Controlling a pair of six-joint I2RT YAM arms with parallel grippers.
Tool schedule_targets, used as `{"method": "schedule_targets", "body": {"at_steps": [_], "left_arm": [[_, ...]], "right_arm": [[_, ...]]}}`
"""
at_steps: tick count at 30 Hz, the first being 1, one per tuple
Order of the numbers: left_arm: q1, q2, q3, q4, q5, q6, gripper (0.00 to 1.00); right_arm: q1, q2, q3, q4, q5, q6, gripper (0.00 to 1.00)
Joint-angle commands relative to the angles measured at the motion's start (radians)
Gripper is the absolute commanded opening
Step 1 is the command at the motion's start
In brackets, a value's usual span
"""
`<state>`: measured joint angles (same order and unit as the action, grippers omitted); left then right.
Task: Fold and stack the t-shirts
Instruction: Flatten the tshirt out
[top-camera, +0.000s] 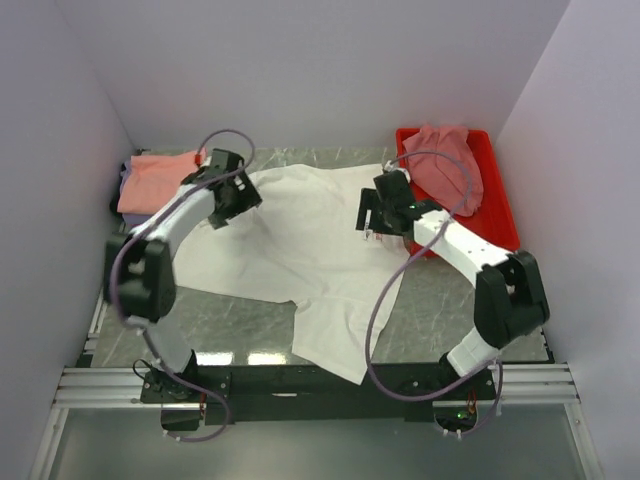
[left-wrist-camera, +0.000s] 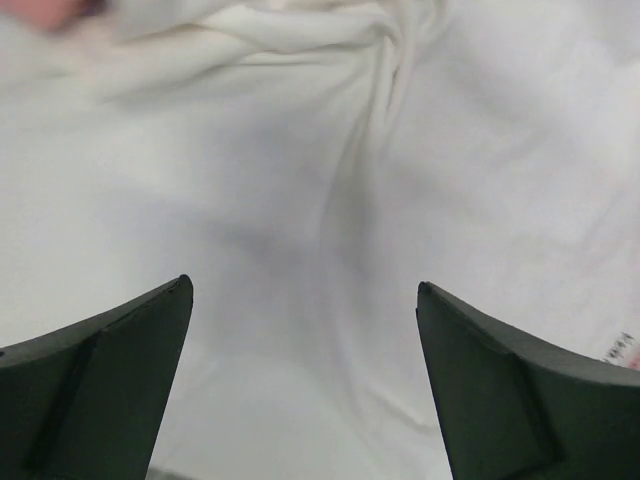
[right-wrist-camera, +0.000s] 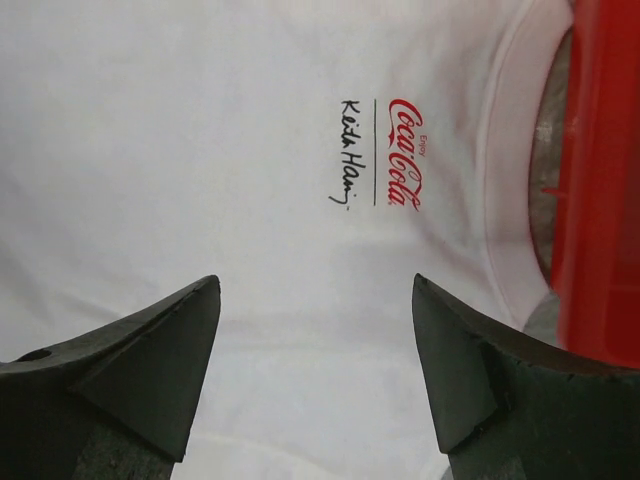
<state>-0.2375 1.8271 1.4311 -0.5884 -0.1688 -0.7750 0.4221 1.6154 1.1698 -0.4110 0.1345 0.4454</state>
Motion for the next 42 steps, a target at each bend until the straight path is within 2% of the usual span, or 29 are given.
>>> {"method": "schedule_targets", "body": {"at_steps": [1,4,5,7,8,12,19,25,31,34,42], "left_arm": [[0.036,-0.308,-0.247,-0.042,-0.132,-0.101,0.99],[0.133,-0.498,-0.421,-0.059,-0.120,-0.190,0.99],[0.215,-0.541,-0.522,-0.057,-0.104,-0.210,1.00],[0.309,-0.649,-0.645,-0.047,-0.084,-0.228,0.99],[0.385,-0.675,-0.675,-0.042,-0.086,-0.234,0.99],[0.466,-0.738,-0.741,-0.033,-0.132,-0.271,0.99],[0.552,-0.620,-0.758,0.107,-0.023,-0.230,1.00],[0.566,-0.445,-0.716,0.167,0.011,-0.199,0.92],[0.567,-0.367,-0.730,0.202,0.020,-0.219,0.78],[0.567,-0.358,-0.748,0.228,0.043,-0.221,0.64],[0.566,-0.353,-0.790,0.251,0.067,-0.219,0.53]], "right_arm": [[0.006,-0.127,-0.071,0.047,0.051,0.038,0.85],[0.004,-0.196,-0.114,0.080,0.074,0.056,0.86],[0.004,-0.227,-0.125,0.098,0.077,0.058,0.87],[0.003,-0.253,-0.153,0.113,0.088,0.067,0.87],[0.003,-0.264,-0.163,0.132,0.089,0.068,0.87],[0.001,-0.319,-0.203,0.159,0.111,0.073,0.87],[-0.014,-0.338,-0.226,0.159,0.151,0.070,0.92],[-0.019,-0.338,-0.236,0.175,0.131,0.059,0.94],[-0.025,-0.328,-0.229,0.169,0.132,0.045,0.95],[-0.025,-0.316,-0.219,0.156,0.140,0.046,0.95],[-0.025,-0.298,-0.210,0.150,0.149,0.049,0.95]]}}
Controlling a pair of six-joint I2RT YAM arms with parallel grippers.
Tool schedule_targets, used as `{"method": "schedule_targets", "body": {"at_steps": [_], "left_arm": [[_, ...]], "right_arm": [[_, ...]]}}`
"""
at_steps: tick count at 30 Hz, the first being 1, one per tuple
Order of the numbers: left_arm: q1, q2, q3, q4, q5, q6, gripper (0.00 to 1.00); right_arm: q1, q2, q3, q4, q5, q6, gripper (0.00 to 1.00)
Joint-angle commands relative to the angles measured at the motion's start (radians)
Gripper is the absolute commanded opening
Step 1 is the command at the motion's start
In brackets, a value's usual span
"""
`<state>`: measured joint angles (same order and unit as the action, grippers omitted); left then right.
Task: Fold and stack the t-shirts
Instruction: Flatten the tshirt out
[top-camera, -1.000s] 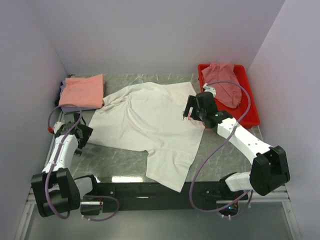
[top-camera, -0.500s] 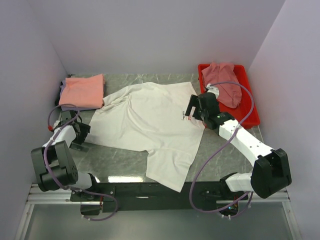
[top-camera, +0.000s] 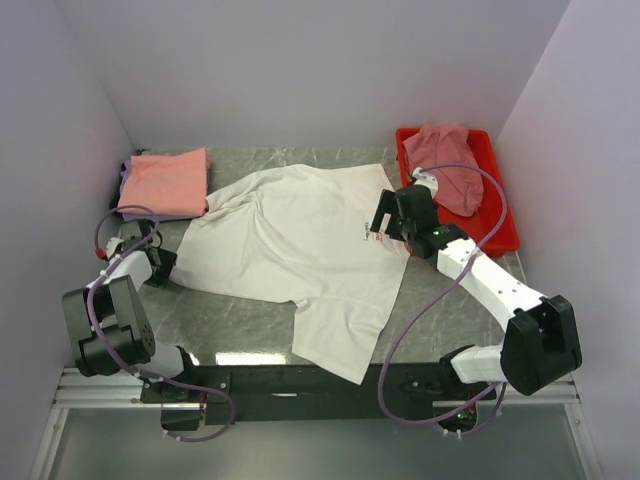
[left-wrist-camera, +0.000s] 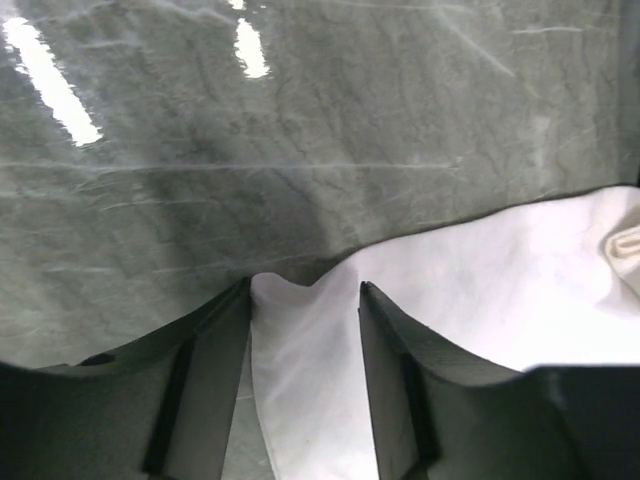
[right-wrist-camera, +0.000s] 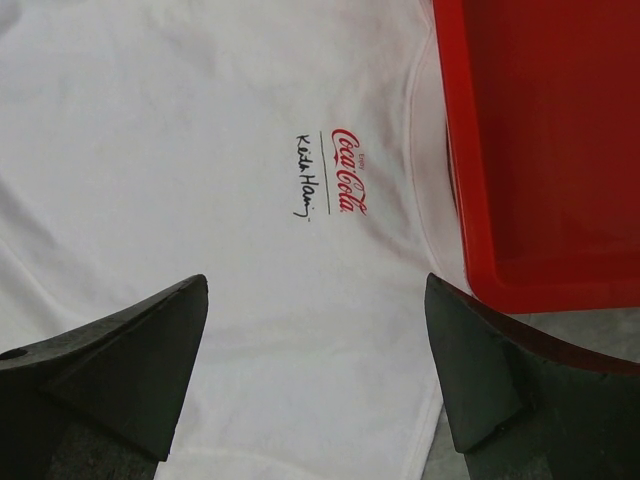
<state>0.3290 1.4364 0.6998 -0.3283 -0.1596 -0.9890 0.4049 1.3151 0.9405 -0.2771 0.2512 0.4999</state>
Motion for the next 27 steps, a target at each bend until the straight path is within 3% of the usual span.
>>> {"method": "schedule_targets", "body": {"at_steps": [1,6,11,23,27], "left_arm": [[-0.001,0.039,-0.062,-0.006,0.064,-0.002,0.52],[-0.001,0.038,-0.075,-0.002,0.091,0.007,0.32],[-0.001,0.003,-0.085,-0.015,0.086,0.001,0.01],[-0.001,-0.198,-0.085,-0.063,0.055,0.015,0.01],[0.001,-0.266,-0.080,-0.084,0.034,0.016,0.01]], "right_arm": [[-0.008,0.006,0.021,0.015,0.034,-0.008,0.95],[-0.009,0.006,0.021,0.016,0.034,-0.004,0.95],[-0.009,0.010,0.023,0.007,0.033,-0.004,0.95],[-0.003,-0.051,0.006,-0.027,-0.102,-0.044,0.94],[0.102,-0.108,-0.037,-0.049,-0.150,-0.066,0.94]]}}
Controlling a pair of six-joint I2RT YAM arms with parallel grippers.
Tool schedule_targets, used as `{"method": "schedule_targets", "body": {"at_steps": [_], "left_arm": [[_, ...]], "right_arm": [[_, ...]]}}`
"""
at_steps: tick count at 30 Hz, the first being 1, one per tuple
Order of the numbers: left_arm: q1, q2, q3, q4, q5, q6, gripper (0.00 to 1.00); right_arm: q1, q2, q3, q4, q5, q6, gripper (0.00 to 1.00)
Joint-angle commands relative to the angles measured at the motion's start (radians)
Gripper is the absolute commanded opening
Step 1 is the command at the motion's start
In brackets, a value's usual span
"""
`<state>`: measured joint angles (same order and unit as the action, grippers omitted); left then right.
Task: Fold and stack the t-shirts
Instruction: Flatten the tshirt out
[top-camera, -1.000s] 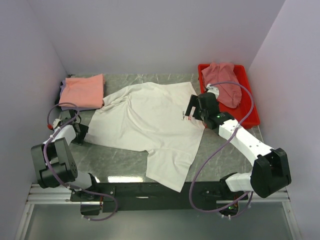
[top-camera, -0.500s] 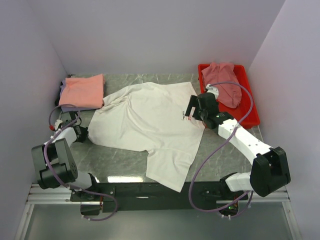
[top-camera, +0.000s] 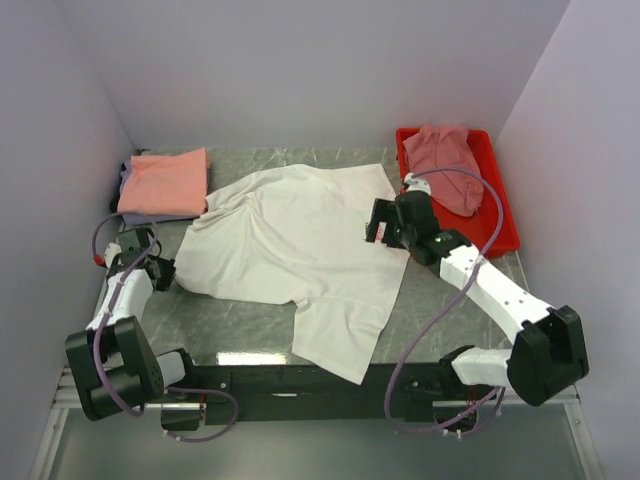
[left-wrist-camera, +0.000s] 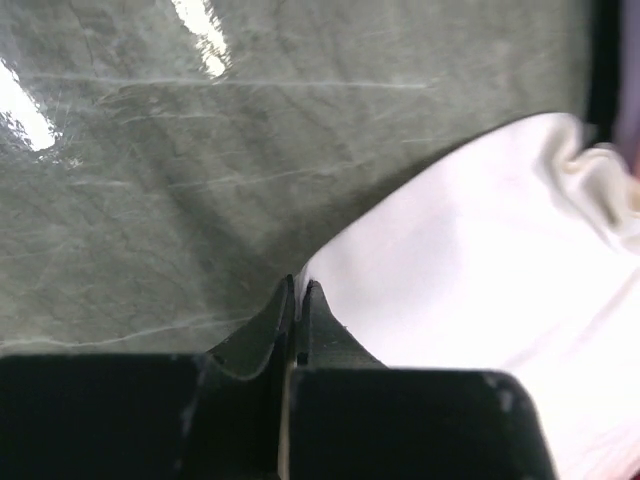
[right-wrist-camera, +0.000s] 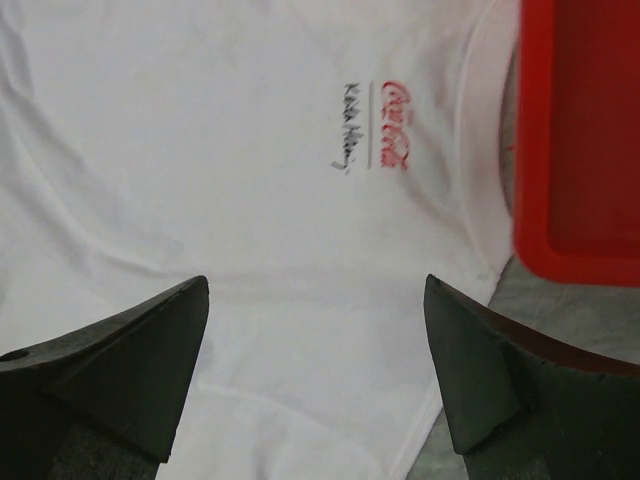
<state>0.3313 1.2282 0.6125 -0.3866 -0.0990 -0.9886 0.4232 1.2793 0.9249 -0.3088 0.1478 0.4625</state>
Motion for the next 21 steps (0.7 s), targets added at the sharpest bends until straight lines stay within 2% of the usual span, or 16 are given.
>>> {"method": "schedule_targets", "body": {"at_steps": [1,9,10,13,17,21], "left_arm": [[-0.003,-0.068,0.009,-0.024,-0.025,0.016,0.01],[-0.003,-0.144,-0.003,-0.003,0.019,0.027,0.01],[-0.002,-0.156,-0.007,-0.001,0.021,0.025,0.01],[-0.002,-0.168,-0.020,0.003,0.036,0.024,0.01],[-0.002,-0.185,-0.030,0.005,0.045,0.025,0.01],[-0.003,-0.210,-0.046,0.005,0.050,0.018,0.01]], "right_arm": [[0.132,-0.081,-0.023,-0.054,-0.028,-0.031,0.94],[0.553,-0.069,-0.075,-0.283,0.091,0.039,0.91],[0.659,-0.066,-0.077,-0.336,0.102,0.065,0.91],[0.819,-0.031,-0.089,-0.398,0.078,0.122,0.91],[0.955,0.021,-0.123,-0.389,0.027,0.171,0.90],[1.019,0.057,-0.136,-0.365,-0.020,0.174,0.89]]}}
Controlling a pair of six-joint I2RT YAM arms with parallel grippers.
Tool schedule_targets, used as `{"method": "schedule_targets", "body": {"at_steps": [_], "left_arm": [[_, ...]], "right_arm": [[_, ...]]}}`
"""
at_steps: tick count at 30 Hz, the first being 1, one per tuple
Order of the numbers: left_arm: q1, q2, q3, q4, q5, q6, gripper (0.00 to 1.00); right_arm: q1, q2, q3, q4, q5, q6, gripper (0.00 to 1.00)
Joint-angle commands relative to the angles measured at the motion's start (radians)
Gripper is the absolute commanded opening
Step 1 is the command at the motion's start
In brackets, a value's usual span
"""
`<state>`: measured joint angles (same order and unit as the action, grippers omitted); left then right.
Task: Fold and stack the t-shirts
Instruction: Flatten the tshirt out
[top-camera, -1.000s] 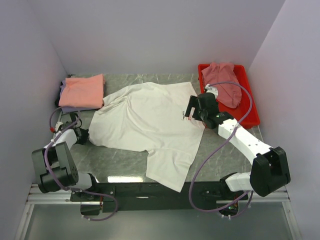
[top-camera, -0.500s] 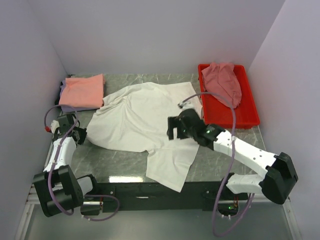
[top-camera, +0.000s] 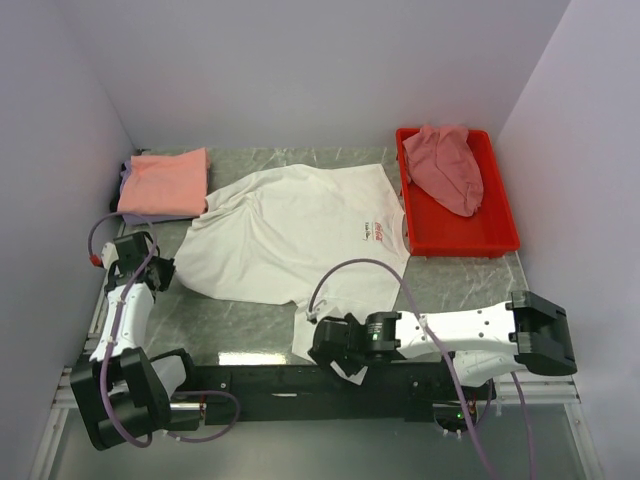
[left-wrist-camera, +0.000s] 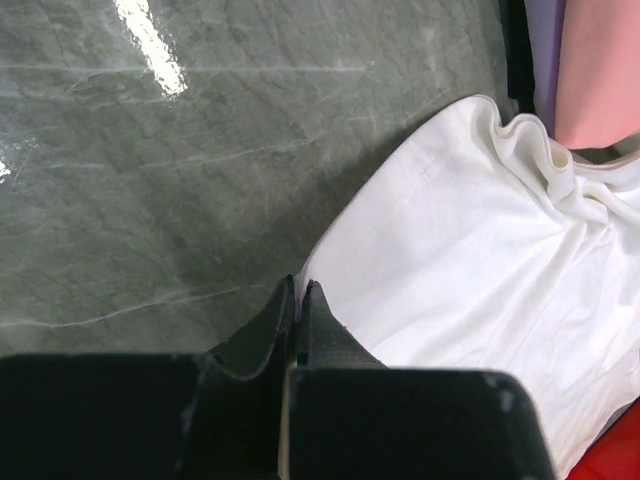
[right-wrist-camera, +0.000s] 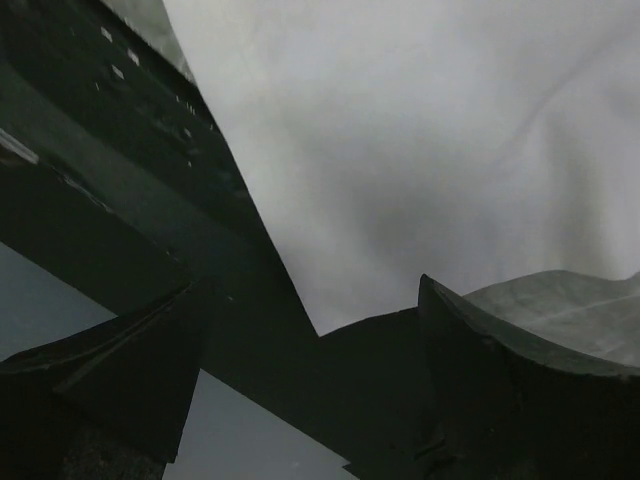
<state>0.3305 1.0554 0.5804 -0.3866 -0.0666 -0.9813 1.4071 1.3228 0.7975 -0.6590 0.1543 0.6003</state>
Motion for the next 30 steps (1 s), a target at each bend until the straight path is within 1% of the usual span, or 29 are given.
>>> {"method": "schedule_targets", "body": {"at_steps": [1,5,10,15,18,21,25,27,28,29,30], "left_arm": [[-0.002,-0.041,-0.016,0.003,0.016,0.010,0.01],[-0.002,-0.057,-0.014,-0.008,0.002,0.009,0.01],[-0.001,-0.040,-0.016,-0.003,0.005,0.006,0.01],[-0.002,-0.032,-0.016,-0.006,0.005,0.006,0.01],[-0.002,-0.037,-0.017,-0.009,0.002,0.004,0.01],[-0.002,-0.040,-0.010,-0.023,-0.012,-0.002,0.01],[-0.002,-0.040,-0.005,-0.028,-0.015,-0.005,0.01],[-0.002,-0.038,-0.007,-0.026,-0.010,-0.005,0.01],[-0.002,-0.040,-0.008,-0.018,-0.009,-0.003,0.01],[-0.002,-0.040,-0.008,-0.017,-0.006,0.000,0.01],[-0.002,-0.040,-0.008,-0.014,-0.001,0.000,0.01]], "right_arm": [[0.042,0.022,-0.009,-0.013,-0.036,0.038,0.88],[0.069,0.026,-0.037,0.004,-0.082,0.036,0.88],[0.072,0.055,-0.064,0.019,-0.118,-0.013,0.86],[0.070,0.093,-0.064,0.019,-0.104,-0.045,0.81],[0.070,0.121,-0.055,0.016,-0.098,-0.056,0.74],[0.070,0.141,-0.055,-0.001,-0.098,-0.057,0.62],[0.070,0.161,-0.052,-0.022,-0.087,-0.040,0.37],[0.069,0.167,-0.055,-0.018,-0.087,-0.034,0.26],[0.067,0.165,-0.058,-0.017,-0.085,-0.033,0.11],[0.061,0.164,-0.057,-0.019,-0.085,-0.033,0.02],[0.046,0.156,-0.054,-0.030,-0.075,-0.028,0.00]]}}
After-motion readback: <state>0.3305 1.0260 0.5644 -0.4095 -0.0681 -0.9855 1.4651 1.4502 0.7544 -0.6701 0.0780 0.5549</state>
